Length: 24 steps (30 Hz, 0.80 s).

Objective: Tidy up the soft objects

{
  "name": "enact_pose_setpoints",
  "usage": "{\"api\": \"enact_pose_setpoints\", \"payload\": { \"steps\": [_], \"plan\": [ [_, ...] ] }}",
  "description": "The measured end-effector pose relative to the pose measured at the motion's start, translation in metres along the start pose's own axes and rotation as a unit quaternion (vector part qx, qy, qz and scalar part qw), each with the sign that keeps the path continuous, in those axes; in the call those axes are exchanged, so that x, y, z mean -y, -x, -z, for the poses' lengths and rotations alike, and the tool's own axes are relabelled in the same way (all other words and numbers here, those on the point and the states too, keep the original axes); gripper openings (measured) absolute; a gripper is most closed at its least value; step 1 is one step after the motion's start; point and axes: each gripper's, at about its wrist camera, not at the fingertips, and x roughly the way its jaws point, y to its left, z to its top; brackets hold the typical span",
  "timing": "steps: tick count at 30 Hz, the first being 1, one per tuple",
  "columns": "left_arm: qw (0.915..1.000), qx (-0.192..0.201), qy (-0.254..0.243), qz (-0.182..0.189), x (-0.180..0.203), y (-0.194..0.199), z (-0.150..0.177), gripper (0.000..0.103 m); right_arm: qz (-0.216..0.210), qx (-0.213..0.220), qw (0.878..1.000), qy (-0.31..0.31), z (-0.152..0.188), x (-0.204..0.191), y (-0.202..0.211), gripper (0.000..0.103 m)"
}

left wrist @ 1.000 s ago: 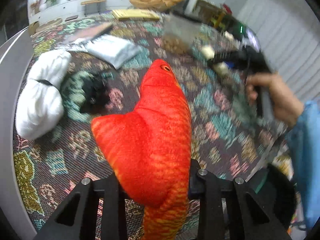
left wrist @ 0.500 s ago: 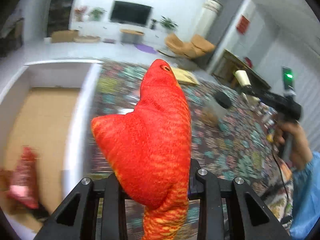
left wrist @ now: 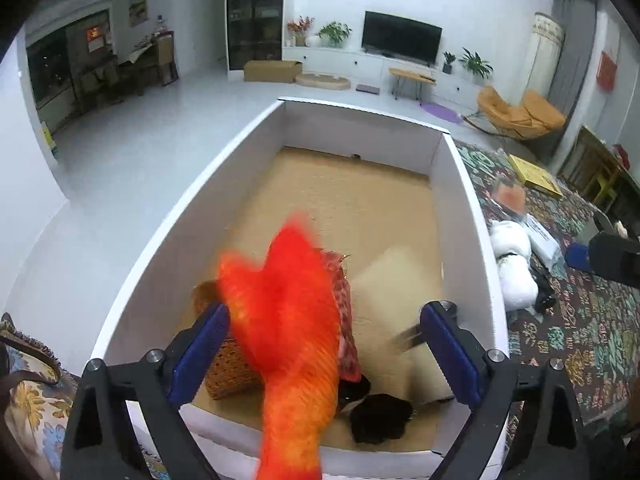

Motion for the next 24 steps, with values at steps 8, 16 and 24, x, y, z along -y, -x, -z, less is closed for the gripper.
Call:
{"api": "enact_pose_setpoints", "payload": {
  "steps": [8, 16, 24],
  "plan": [
    [0.9963, 0.033, -0.05, 0.063, 0.058, 0.013, 0.006, 0.096, 0.294, 0.052, 0.953, -0.054, 0.069, 0.126, 0.041, 0.084],
    [0.9634, -0.028, -0.177, 0.199, 0.21, 0.006, 0.069, 0.099, 0.455, 0.064, 0.872, -0.171, 0.146, 0.241, 0.071, 0.084],
    [0.9646, -0.078, -0.217, 0.128, 0.253, -0.085, 0.121, 0.098, 0.445, 0.098, 0.866, -0.207, 0.171, 0.256, 0.091, 0.085]
  ]
}}
